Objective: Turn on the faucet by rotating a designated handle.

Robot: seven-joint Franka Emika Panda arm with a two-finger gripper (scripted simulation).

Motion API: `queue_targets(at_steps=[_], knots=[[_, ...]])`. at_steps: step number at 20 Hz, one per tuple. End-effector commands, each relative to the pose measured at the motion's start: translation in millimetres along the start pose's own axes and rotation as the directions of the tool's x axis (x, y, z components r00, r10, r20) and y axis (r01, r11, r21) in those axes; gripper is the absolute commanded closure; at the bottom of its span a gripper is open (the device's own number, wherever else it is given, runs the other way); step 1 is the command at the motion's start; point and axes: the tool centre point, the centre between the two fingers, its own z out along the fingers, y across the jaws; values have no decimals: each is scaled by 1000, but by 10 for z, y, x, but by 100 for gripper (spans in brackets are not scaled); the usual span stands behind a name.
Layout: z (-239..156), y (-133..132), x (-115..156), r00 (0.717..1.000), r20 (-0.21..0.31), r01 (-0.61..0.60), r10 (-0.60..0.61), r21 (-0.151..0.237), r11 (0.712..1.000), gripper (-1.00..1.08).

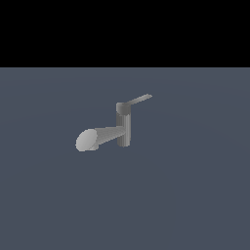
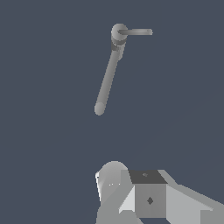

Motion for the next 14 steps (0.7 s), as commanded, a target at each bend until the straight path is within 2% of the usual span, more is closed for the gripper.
queue_targets(at_steps=[1, 14], knots=[[0, 0, 0, 1000, 0, 0, 0, 0, 1000, 108], [53, 110, 89, 998, -1, -56, 56, 23, 998, 108]])
